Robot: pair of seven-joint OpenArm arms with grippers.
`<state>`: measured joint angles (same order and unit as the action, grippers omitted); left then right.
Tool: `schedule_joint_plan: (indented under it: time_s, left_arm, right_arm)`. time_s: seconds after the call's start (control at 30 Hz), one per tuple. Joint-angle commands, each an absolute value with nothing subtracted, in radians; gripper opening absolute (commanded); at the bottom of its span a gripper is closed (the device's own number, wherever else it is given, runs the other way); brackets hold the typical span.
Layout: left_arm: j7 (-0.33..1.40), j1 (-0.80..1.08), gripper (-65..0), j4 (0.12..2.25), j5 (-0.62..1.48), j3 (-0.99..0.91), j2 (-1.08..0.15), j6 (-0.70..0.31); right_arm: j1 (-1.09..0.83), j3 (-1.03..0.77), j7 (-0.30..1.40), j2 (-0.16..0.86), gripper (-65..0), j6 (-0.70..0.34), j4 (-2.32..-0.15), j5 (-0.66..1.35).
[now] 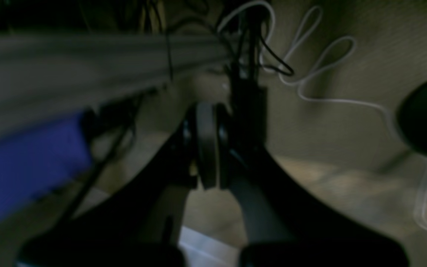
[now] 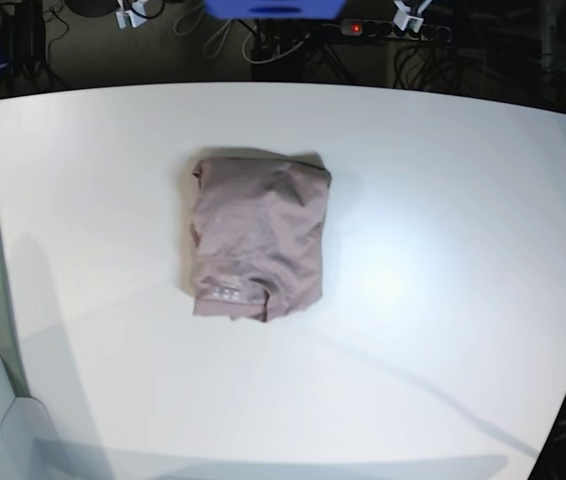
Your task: Layout the t-shirt on the table in an organized manner, then fold the t-shirt properly
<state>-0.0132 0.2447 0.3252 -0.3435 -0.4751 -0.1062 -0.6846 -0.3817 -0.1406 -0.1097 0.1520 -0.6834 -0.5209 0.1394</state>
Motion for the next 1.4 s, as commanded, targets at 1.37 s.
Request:
schedule_joint_plan:
  time_s: [1.37]
  left_arm:
    - [-0.056,0.016,-64.7,0.120,-0.325,-0.332,-0.067,-0.122]
  right_arm:
    - [-0.154,0.269,-0.337,0.056,-65.0,0.285,-0.111,0.157]
